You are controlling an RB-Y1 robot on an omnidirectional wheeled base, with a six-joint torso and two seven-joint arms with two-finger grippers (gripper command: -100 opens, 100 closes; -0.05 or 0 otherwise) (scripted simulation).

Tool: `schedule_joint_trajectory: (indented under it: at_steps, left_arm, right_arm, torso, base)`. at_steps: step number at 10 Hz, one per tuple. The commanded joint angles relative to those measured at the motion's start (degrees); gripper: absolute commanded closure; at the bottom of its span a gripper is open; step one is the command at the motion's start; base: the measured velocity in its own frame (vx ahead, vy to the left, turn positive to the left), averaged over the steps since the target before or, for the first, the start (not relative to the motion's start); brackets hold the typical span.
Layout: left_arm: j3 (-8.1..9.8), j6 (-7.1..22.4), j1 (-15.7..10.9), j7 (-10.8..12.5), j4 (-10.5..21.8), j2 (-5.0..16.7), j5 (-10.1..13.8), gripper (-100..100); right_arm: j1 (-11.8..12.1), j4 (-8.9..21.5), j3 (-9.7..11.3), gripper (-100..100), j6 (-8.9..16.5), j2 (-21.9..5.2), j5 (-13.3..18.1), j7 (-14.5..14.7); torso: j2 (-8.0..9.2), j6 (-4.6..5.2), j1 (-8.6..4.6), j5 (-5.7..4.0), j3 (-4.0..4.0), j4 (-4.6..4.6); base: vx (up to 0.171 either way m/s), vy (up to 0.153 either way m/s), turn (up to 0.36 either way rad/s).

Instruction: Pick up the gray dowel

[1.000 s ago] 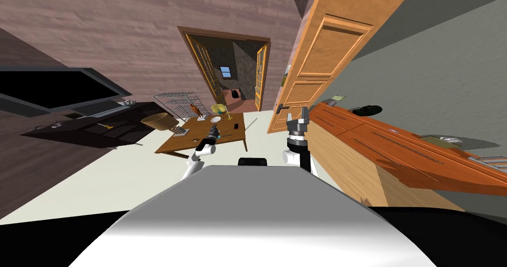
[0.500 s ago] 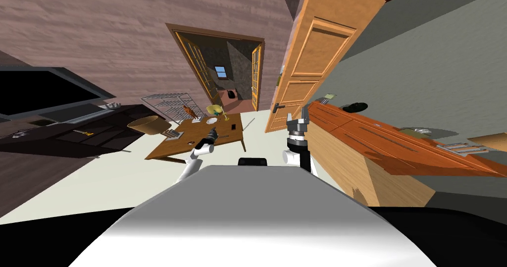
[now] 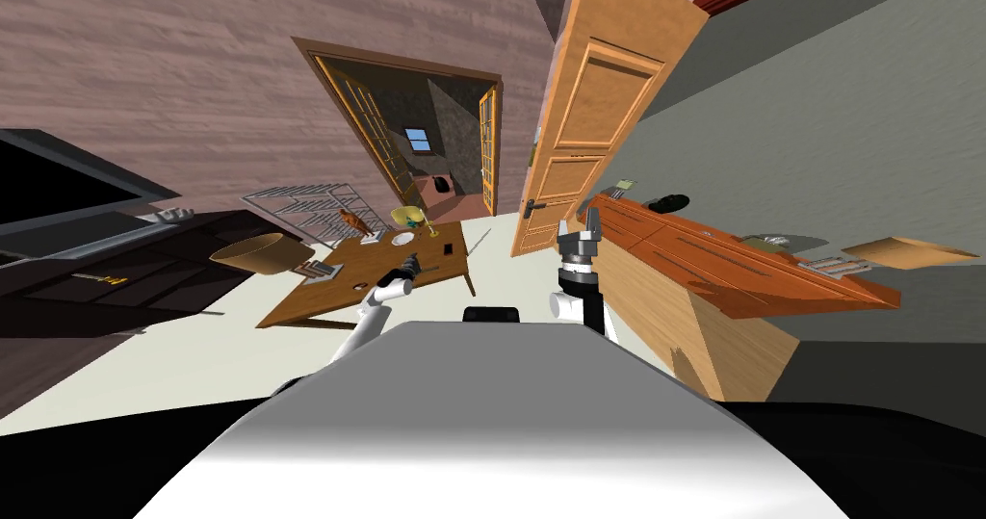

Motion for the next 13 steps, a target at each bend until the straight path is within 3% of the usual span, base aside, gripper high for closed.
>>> schedule_joint_trajectory:
  at_steps: [1,2,3,4,5,7,9,10,12,13]
  left_arm:
    - [0.09,1.58,-1.07,0.1,2.86,0.91,0.67,-100]
    - [0.09,1.58,-1.07,0.1,3.3,0.91,0.67,-100]
    - [0.57,4.13,-2.55,0.11,5.89,1.93,1.4,-100]
    - [0.57,4.13,-2.55,0.11,6.84,1.93,1.4,-100]
    - [1.04,6.05,-4.02,0.08,9.76,2.94,2.08,-100]
    - [1.51,8.82,-5.48,-0.01,12.48,3.95,2.73,-100]
    - [1.51,9.28,-5.48,-0.01,13.83,3.95,2.73,-100]
    - [1.96,11.84,-6.91,-0.13,15.16,4.95,3.33,-100]
    - [1.96,11.84,-6.91,-0.13,17.27,4.95,3.33,-100]
    - [2.4,14.38,-8.31,-0.29,19.88,5.94,3.89,-100]
  right_arm:
    - [0.0,0.0,0.0,0,0.0,0.0,0.0,0.0]
    - [0.01,0.0,0.0,0,0.0,0.0,0.0,0.0]
    - [0.01,0.0,-0.01,0,0.0,0.0,0.0,0.0]
    - [0.0,0.0,0.0,0,0.0,0.0,0.0,0.0]
    - [0.01,0.0,0.0,0,0.0,0.0,0.0,0.0]
    - [0.01,0.0,-0.01,0,0.0,0.0,0.0,0.0]
    - [0.01,0.0,-0.01,0,0.0,0.0,0.0,0.0]
    - [0.01,0.0,-0.01,0,0.0,0.0,0.0,0.0]
    - [0.01,0.0,-0.01,0,0.0,0.0,0.0,0.0]
    - [0.01,0.0,-0.01,0,0.0,0.0,0.0,0.0]
  torso:
    - [0.0,0.0,0.0,0.0,0.0,0.0]
    - [0.0,-0.04,0.02,0.0,0.0,0.0]
    - [0.03,-0.05,0.03,0.01,0.01,0.0]
    - [0.01,0.0,0.02,0.01,0.0,0.0]
    - [0.0,-0.04,0.03,0.01,0.0,-0.01]
    - [-0.02,-0.05,0.04,0.01,-0.01,-0.01]
    - [-0.02,-0.05,0.05,0.01,-0.02,-0.01]
    - [0.02,-0.07,0.04,0.01,0.01,-0.01]
    - [-0.03,-0.05,0.05,0.01,-0.02,-0.01]
    - [0.01,-0.07,0.04,0.01,0.0,-0.01]
  base:
    - [0.012,-0.004,-0.095]
    - [0.006,0.0,0.004]
    - [0.012,-0.003,-0.166]
    - [0.014,0.001,-0.101]
    - [0.023,-0.001,-0.154]
    - [0.021,0.006,-0.127]
    - [0.015,0.006,-0.042]
    - [0.02,0.002,-0.153]
    - [0.017,0.007,-0.046]
    - [0.016,0.006,-0.167]
